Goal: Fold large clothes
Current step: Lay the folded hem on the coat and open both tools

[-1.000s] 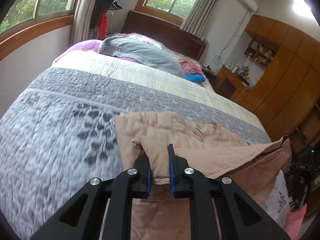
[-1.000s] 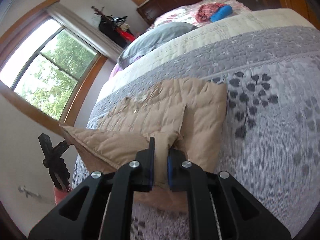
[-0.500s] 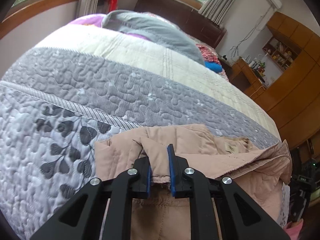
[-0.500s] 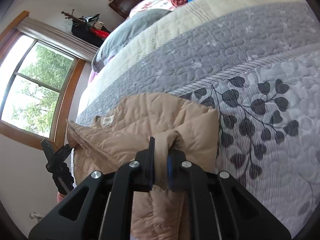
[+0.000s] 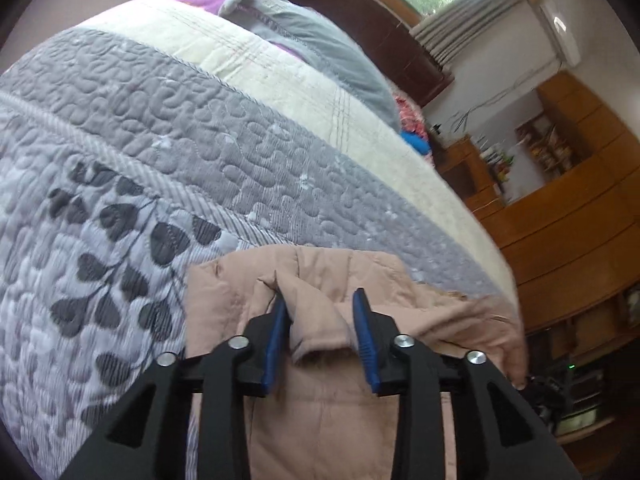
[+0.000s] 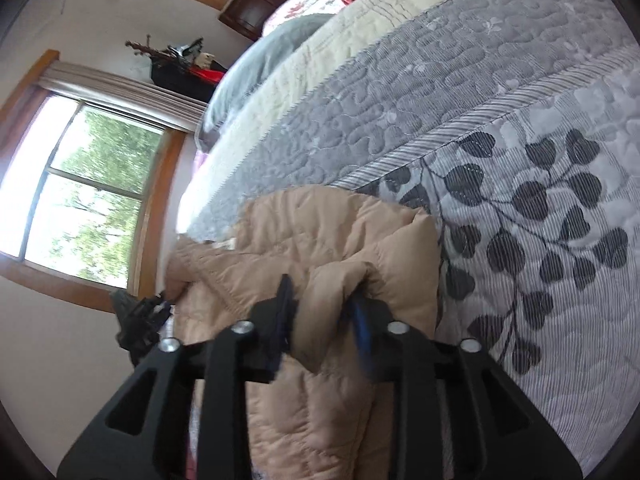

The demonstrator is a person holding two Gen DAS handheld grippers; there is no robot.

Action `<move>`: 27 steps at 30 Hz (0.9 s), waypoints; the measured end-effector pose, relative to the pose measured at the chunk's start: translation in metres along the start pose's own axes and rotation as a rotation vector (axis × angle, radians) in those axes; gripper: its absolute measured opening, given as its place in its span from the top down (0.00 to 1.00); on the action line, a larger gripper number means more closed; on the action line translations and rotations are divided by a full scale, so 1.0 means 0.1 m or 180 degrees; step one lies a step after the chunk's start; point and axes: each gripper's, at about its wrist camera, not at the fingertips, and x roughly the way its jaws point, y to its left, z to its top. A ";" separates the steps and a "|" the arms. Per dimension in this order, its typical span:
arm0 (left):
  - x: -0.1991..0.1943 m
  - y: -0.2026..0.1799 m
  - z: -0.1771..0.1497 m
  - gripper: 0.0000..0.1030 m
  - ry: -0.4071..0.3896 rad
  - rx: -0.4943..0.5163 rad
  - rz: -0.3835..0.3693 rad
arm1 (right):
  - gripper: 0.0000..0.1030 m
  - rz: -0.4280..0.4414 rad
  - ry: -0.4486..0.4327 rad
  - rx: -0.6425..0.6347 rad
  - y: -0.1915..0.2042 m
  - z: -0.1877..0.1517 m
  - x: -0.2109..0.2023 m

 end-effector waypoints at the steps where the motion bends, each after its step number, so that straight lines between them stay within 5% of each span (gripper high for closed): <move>1: -0.09 0.00 -0.03 0.60 -0.0040 0.0028 0.0008 | 0.43 -0.0049 -0.0044 -0.0031 0.02 -0.02 -0.05; 2: -0.17 0.00 -0.05 0.57 -0.0076 0.0063 0.0039 | 0.33 -0.0136 -0.0111 -0.0106 0.07 -0.05 -0.12; 10: -0.53 -0.07 -0.60 0.56 -0.0088 0.0502 0.0252 | 0.41 -0.0264 -0.0115 -0.0502 0.23 -0.61 -0.27; 13: -0.52 -0.16 -0.83 0.56 -0.0076 0.0672 0.0301 | 0.50 -0.0420 0.0018 -0.0586 0.29 -0.80 -0.12; 15: -0.48 -0.21 -0.93 0.58 -0.0123 0.0765 0.0479 | 0.65 -0.0653 0.0010 -0.0648 0.32 -0.86 -0.04; 18: -0.44 -0.26 -1.05 0.77 -0.0190 0.0865 0.0684 | 0.85 -0.0726 0.0005 -0.0665 0.37 -0.86 0.02; 24: -0.63 -0.25 -1.15 0.88 -0.0511 0.0821 0.0648 | 0.95 -0.0916 -0.0141 -0.0916 0.60 -0.77 0.05; 27: -0.53 -0.14 -1.13 0.88 -0.0394 0.0772 0.0683 | 0.95 -0.1005 -0.0033 -0.0778 0.45 -0.71 0.18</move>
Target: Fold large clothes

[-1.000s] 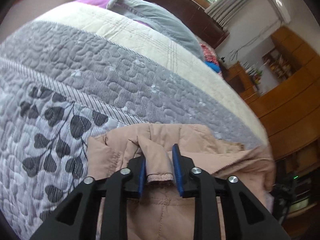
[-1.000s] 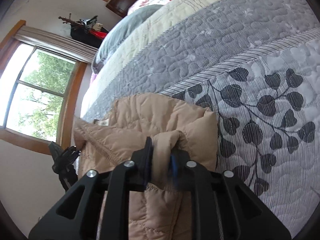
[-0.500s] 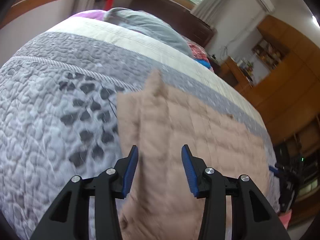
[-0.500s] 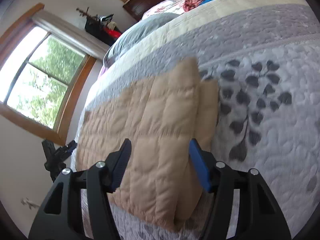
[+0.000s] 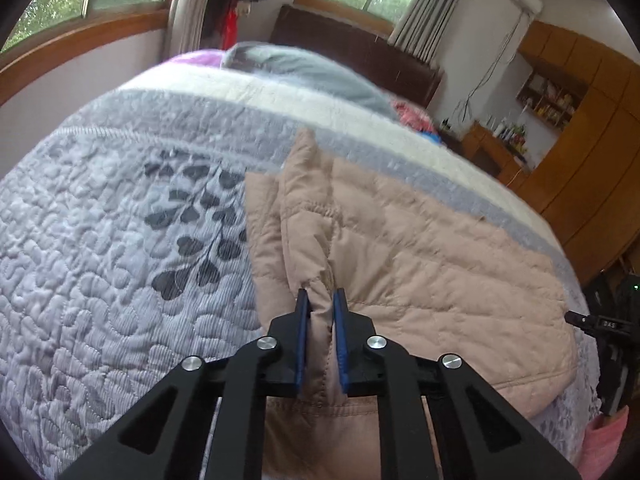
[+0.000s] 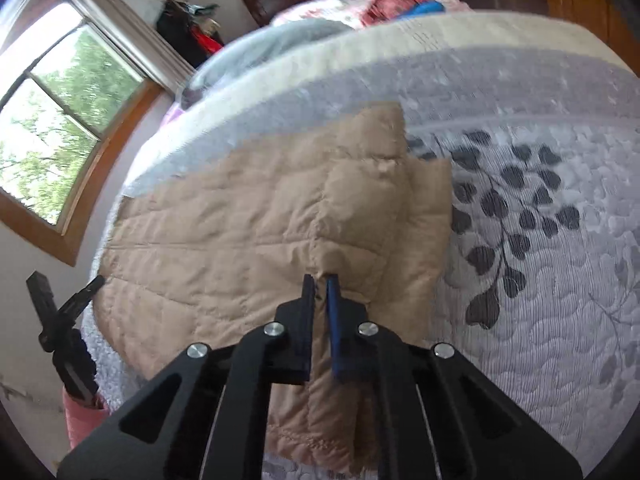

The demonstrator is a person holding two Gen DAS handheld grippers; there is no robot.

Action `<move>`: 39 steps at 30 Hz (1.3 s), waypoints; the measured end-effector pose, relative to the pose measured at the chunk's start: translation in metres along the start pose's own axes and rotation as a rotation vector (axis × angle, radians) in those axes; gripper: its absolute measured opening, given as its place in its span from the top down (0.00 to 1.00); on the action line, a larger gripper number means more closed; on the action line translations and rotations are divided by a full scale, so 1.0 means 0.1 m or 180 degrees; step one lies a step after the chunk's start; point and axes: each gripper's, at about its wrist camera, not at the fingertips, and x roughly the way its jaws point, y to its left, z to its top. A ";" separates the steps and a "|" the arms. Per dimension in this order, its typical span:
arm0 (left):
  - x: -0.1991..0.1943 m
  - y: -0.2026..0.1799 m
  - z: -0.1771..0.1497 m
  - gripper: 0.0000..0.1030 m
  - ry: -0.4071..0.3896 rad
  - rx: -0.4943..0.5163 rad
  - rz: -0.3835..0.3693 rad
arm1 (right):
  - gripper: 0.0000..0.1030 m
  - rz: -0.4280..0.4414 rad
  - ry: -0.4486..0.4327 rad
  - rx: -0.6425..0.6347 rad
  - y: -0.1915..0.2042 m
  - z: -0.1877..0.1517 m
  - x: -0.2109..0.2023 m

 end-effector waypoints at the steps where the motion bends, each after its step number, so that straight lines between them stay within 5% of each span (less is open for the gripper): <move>1: 0.08 0.04 -0.01 0.87 0.0062 -0.0030 0.0002 | 0.95 0.0019 0.0024 0.0028 -0.03 -0.03 0.03; 6: 0.32 0.05 -0.09 0.84 0.0147 0.0042 0.0074 | 0.96 0.0173 0.0111 0.0210 -0.22 -0.08 0.23; 11: 0.17 0.05 0.02 0.82 0.0250 -0.0144 0.0127 | 0.89 0.0092 -0.0137 0.0209 -0.17 -0.13 -0.10; 13: 0.00 0.03 0.05 0.76 0.0167 -0.0213 0.0228 | 0.89 -0.0113 -0.0369 0.0132 -0.06 -0.21 -0.35; 16: -0.29 -0.22 0.04 0.76 -0.0120 -0.0042 0.0497 | 0.89 -0.0054 -0.0479 0.0042 0.16 -0.32 -0.57; 19: -0.47 -0.63 -0.04 0.76 -0.0195 0.0237 0.0365 | 0.89 0.0054 -0.0365 -0.0147 0.58 -0.48 -0.62; 23: -0.45 -1.18 -0.24 0.76 0.0015 0.0595 -0.0021 | 0.89 0.0179 -0.0111 -0.0375 1.05 -0.67 -0.39; 26: -0.29 -1.37 -0.43 0.76 0.0202 0.0761 -0.0050 | 0.89 0.0122 0.0033 -0.0457 1.23 -0.80 -0.18; 32: 0.14 -1.35 -0.73 0.75 0.0540 0.0887 0.0122 | 0.91 -0.0164 0.0275 -0.0420 1.22 -0.91 0.27; 39: 0.21 -1.32 -0.83 0.75 0.0435 0.0938 0.0136 | 0.95 -0.0054 0.0346 -0.0243 1.05 -0.86 0.50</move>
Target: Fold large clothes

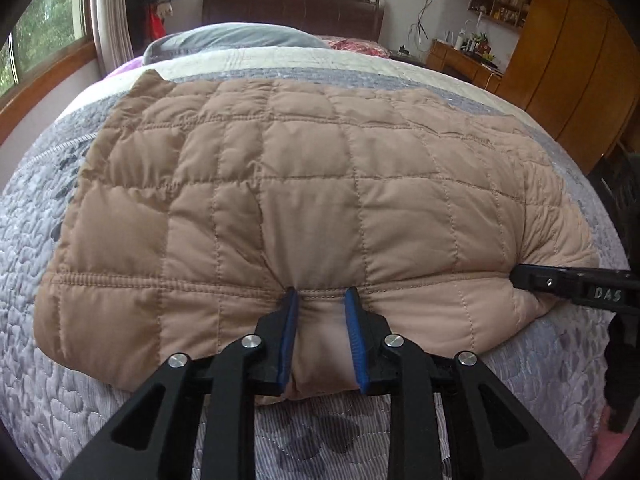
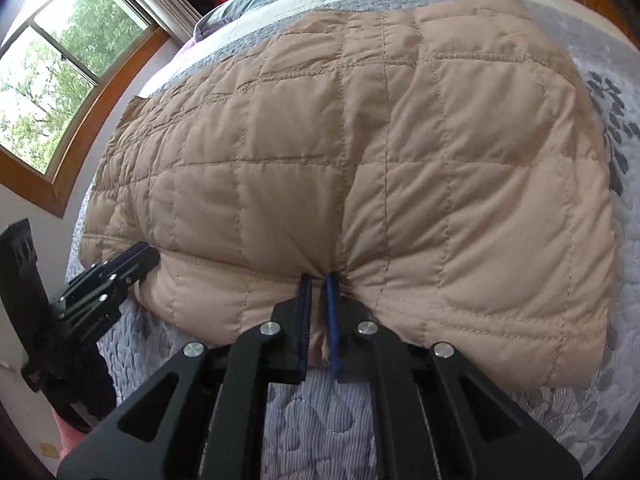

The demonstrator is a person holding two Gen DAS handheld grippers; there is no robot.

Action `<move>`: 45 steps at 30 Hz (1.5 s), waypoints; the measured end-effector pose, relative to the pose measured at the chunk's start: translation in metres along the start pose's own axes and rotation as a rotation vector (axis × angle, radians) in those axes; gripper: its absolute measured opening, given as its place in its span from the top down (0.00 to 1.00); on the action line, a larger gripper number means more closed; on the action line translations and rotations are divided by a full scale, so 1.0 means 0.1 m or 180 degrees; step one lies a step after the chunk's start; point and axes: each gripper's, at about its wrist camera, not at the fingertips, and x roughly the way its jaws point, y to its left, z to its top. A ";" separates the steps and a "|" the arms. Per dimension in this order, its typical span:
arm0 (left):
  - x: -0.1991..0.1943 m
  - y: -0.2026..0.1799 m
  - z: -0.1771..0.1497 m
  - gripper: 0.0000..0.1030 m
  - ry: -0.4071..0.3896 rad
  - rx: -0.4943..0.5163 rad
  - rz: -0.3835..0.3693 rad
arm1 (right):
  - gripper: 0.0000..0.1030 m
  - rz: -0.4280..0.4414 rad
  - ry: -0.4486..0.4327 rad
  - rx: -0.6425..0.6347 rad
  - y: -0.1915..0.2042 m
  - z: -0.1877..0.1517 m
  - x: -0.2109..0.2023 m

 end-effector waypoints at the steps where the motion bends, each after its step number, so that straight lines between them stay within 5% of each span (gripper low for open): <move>1: -0.01 0.00 0.01 0.75 0.0018 -0.0034 -0.0004 | 0.95 0.0031 0.0007 0.0015 -0.02 0.00 -0.03; 6: -0.23 0.02 0.21 0.76 -0.0021 -0.0170 -0.0135 | 0.88 0.0215 -0.0249 -0.0101 0.13 0.02 -0.43; 11: -0.25 -0.12 0.62 0.76 -0.0105 -0.0148 -0.0261 | 0.88 0.0180 -0.0386 -0.0075 0.25 0.39 -0.53; 18: 0.36 -0.15 0.83 0.76 0.0245 -0.0128 -0.0196 | 0.90 -0.0114 -0.0102 0.0071 0.14 0.63 -0.04; 28: 0.44 -0.01 0.75 0.76 0.0335 -0.0278 -0.0316 | 0.91 0.0175 -0.0020 0.0140 -0.09 0.54 0.03; 31: 0.19 0.07 0.74 0.72 0.0294 -0.0326 -0.0373 | 0.78 0.0232 -0.0254 0.0015 -0.15 0.46 -0.35; 33: -0.09 0.24 0.74 0.60 0.0104 -0.0300 -0.0372 | 0.52 0.0203 -0.0463 0.0012 -0.27 0.40 -0.63; 37: -0.42 0.84 0.73 0.41 -0.0120 -0.0460 -0.0096 | 0.41 0.0019 -0.0755 0.0223 -0.73 0.40 -1.05; 40: -0.43 1.39 0.68 0.37 -0.0070 -0.0685 0.0042 | 0.30 -0.0082 -0.0694 0.0349 -1.05 0.45 -1.05; 45: -0.19 2.04 0.57 0.33 0.0142 -0.1155 -0.0419 | 0.25 0.0131 -0.0491 0.0502 -1.32 0.41 -0.81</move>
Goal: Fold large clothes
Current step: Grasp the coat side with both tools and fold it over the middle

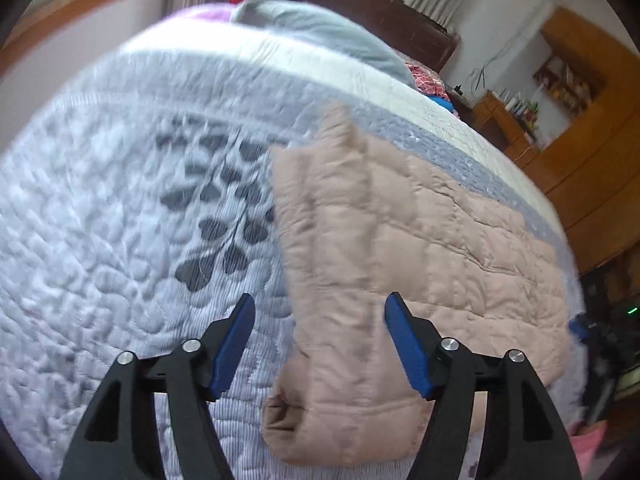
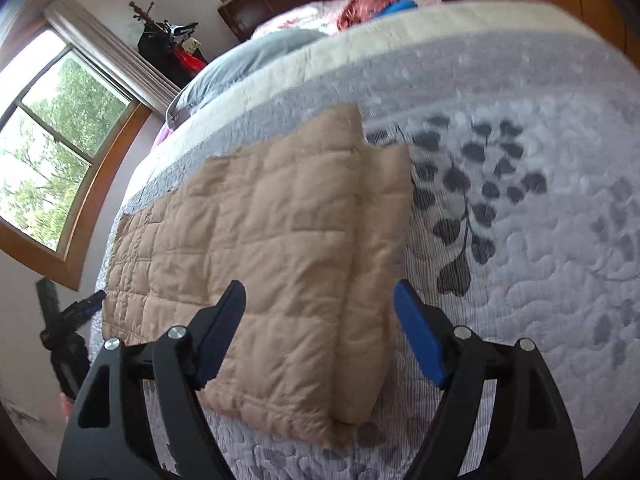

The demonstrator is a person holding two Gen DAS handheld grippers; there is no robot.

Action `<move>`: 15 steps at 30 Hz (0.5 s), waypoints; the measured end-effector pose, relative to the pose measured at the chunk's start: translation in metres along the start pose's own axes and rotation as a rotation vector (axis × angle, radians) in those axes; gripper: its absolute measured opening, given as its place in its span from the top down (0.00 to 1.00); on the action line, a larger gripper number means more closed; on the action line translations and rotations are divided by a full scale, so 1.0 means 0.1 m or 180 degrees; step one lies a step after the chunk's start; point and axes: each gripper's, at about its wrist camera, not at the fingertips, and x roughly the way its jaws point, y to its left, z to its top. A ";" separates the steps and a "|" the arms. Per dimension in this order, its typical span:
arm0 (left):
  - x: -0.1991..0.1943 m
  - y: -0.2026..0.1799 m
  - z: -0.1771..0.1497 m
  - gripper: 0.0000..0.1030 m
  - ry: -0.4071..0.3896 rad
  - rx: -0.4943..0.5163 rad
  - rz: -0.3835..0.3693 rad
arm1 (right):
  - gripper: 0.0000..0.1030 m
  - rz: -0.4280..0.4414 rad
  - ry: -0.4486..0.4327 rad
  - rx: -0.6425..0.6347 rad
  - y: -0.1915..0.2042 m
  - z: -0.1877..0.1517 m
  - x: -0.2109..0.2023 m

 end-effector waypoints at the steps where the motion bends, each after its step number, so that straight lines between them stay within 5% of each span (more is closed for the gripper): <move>1: 0.05 0.03 0.00 0.33 0.0024 -0.0054 -0.0110 | 0.24 0.0056 0.0038 0.0033 -0.04 0.01 0.07; 6: 0.28 0.16 0.07 0.31 0.0088 -0.0213 -0.0541 | 0.15 0.0290 0.0170 0.0136 -0.12 0.04 0.31; 15: 0.69 0.07 0.30 0.24 0.0174 -0.0314 -0.0835 | 0.18 0.0430 0.0215 0.0320 -0.22 0.17 0.56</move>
